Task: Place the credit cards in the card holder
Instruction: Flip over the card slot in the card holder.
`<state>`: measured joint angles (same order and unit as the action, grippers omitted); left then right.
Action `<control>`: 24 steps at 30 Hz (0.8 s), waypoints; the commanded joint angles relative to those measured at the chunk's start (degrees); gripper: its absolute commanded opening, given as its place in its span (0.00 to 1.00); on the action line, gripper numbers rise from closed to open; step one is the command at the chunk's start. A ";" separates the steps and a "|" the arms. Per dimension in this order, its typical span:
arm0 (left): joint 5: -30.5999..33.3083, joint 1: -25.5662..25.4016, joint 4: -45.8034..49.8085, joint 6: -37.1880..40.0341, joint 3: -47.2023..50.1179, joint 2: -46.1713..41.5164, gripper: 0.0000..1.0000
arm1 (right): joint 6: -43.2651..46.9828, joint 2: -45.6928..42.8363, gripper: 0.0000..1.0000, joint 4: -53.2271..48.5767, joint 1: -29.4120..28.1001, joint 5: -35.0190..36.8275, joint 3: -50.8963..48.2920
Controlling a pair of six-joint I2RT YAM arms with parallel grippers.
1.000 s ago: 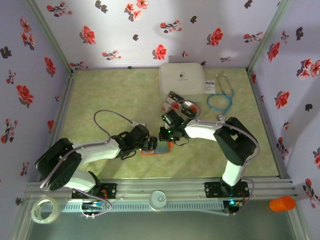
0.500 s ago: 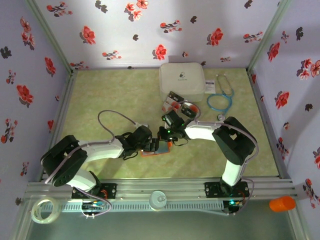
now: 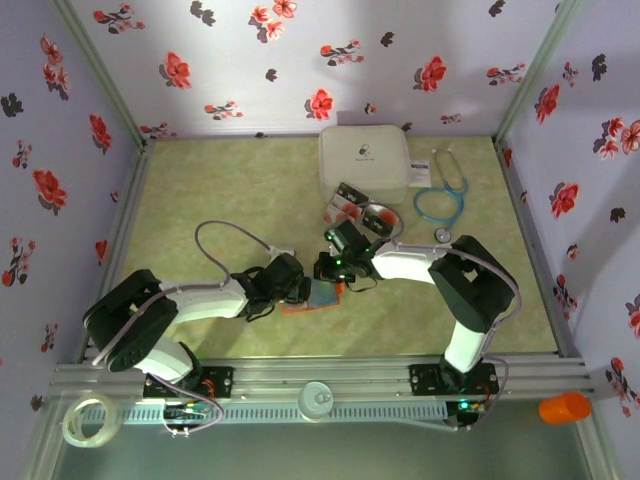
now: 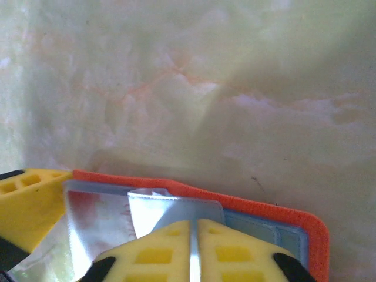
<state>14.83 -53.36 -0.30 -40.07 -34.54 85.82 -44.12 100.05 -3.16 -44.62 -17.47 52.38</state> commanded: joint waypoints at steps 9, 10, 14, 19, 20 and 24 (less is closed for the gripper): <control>-3.71 -0.42 -2.61 -0.09 1.66 1.67 0.76 | -0.08 -2.24 0.34 -2.01 0.40 2.06 -0.79; -3.69 -0.43 -2.65 -0.05 1.74 1.61 0.76 | -0.20 -1.98 0.35 -1.83 0.42 2.01 -0.87; -3.67 -0.42 -2.78 -0.01 1.91 1.41 0.75 | -0.41 -1.17 0.40 -1.23 0.40 2.01 -1.30; -3.79 -0.36 -3.04 -0.14 2.07 1.29 0.74 | -0.45 -0.90 0.44 -0.79 0.41 2.10 -1.84; -3.77 -0.38 -3.12 -0.10 2.13 1.36 0.74 | -0.44 -0.78 0.45 -0.64 0.41 1.96 -1.99; -3.76 -0.43 -3.13 -0.06 2.17 1.03 0.76 | -0.62 -0.73 0.41 0.64 0.42 -0.30 -2.19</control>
<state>15.00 -53.36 -1.98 -40.05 -33.85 85.80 -44.18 98.32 -3.84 -44.60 -16.51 50.98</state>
